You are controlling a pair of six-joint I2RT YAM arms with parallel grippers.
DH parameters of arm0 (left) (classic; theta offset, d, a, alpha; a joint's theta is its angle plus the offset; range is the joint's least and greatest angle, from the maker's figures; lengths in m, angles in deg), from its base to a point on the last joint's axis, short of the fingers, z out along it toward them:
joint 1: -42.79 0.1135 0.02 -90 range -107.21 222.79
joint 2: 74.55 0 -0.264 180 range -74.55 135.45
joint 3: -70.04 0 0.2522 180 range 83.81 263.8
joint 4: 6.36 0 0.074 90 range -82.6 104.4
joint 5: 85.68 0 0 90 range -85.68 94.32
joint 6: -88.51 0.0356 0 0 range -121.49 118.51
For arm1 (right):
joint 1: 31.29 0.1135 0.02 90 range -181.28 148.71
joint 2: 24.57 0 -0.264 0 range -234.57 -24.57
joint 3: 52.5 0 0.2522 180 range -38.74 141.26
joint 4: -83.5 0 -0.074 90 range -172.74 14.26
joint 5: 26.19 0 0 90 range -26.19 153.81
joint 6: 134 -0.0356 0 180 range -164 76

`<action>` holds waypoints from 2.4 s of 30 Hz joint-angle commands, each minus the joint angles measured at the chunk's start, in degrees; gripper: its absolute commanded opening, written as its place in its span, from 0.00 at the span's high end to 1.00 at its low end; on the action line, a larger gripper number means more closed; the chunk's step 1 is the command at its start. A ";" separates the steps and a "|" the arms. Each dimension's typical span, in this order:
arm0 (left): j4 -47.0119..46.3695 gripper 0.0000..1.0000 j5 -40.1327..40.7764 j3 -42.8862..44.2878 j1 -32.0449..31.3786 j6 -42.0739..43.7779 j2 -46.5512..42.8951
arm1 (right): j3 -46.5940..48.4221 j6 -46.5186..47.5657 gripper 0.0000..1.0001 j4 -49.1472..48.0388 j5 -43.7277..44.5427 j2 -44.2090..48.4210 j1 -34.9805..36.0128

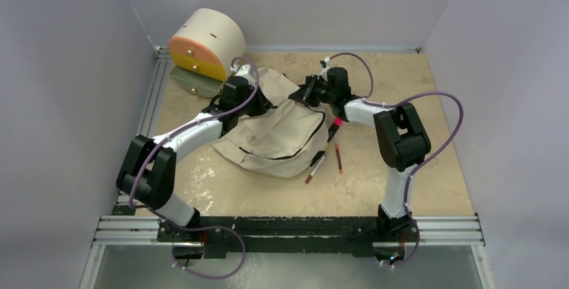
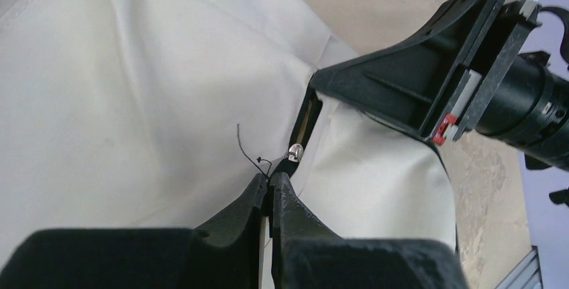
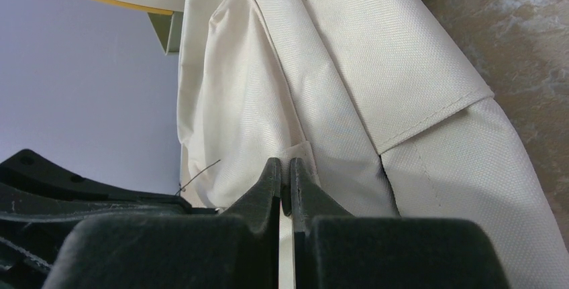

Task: Pack the student bag
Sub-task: Unzip the student bag at the center of the board, then adjust the student bag at the center of the board.

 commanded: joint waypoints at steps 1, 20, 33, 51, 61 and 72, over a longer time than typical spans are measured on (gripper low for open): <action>2.12 1.00 3.44 -2.90 0.38 2.03 -6.81 | -0.14 -0.12 1.00 -1.31 2.75 2.65 -1.90; 20.03 1.00 13.48 -18.83 0.38 -1.74 -28.39 | 2.06 0.11 1.00 -0.33 5.23 3.05 -2.81; 34.20 1.00 22.63 -21.82 0.46 -8.15 -31.28 | 2.07 2.12 1.00 0.54 5.96 3.71 -2.98; 36.88 0.47 21.07 -7.92 0.46 1.30 -33.01 | 0.29 6.22 0.59 7.20 14.62 15.56 -2.91; 32.83 0.37 7.36 8.01 0.46 17.68 -23.13 | -5.41 4.38 0.47 24.03 21.57 30.72 -1.51; 33.18 0.38 -2.47 13.87 0.46 33.49 -7.32 | -19.45 0.59 0.39 37.17 26.07 51.80 -1.30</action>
